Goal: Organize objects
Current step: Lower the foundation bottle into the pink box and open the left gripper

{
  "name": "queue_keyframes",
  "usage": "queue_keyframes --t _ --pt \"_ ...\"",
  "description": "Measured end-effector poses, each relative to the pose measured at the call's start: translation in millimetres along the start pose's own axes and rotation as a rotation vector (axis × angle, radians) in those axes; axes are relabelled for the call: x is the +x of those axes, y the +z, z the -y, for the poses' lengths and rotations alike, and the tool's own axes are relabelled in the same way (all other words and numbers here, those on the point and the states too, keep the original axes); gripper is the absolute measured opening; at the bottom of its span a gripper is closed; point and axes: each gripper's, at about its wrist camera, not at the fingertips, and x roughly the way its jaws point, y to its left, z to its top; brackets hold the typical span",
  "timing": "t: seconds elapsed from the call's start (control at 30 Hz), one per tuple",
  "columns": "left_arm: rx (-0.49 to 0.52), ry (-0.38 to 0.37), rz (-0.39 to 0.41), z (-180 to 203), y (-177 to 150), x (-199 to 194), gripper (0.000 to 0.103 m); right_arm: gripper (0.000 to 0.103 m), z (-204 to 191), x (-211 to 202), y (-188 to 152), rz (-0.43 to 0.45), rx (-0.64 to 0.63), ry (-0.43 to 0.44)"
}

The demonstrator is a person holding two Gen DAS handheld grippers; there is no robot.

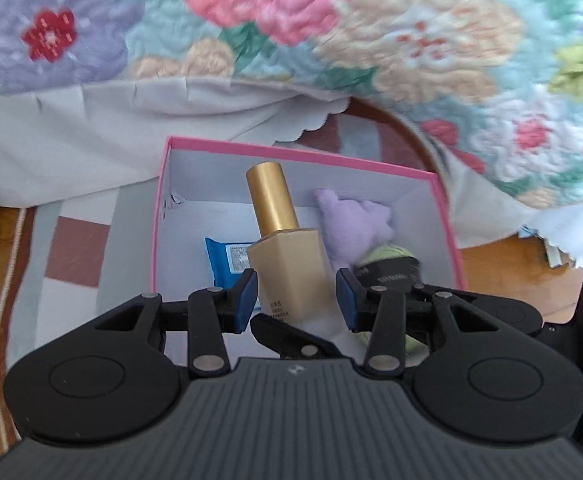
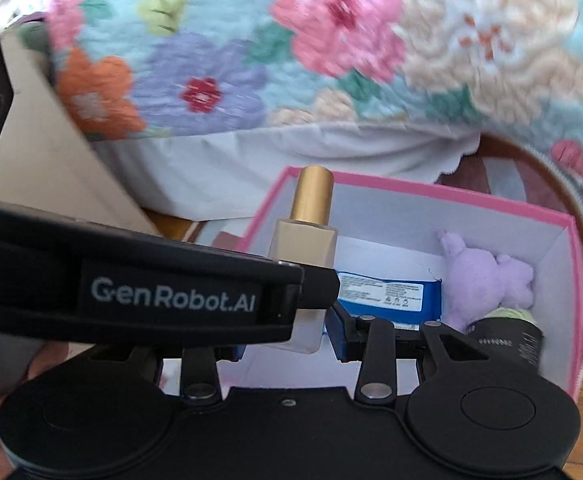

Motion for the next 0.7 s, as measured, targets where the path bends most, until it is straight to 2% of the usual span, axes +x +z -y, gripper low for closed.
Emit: queue_keyframes --t 0.1,0.2,0.5,0.6,0.7 --pt "-0.013 0.039 -0.024 -8 3 28 0.041 0.043 20 29 2 -0.035 0.068 0.038" --pt "-0.005 0.086 -0.047 -12 6 46 0.041 0.042 25 53 2 -0.06 0.072 0.044" --pt "0.066 0.178 -0.118 -14 13 65 0.04 0.041 28 83 2 -0.104 0.102 0.088" --pt "0.048 0.177 -0.119 -18 16 64 0.037 0.041 29 86 4 -0.11 0.108 0.088" --pt "0.006 0.141 -0.107 -24 17 60 0.037 0.04 29 93 3 -0.128 0.112 0.062"
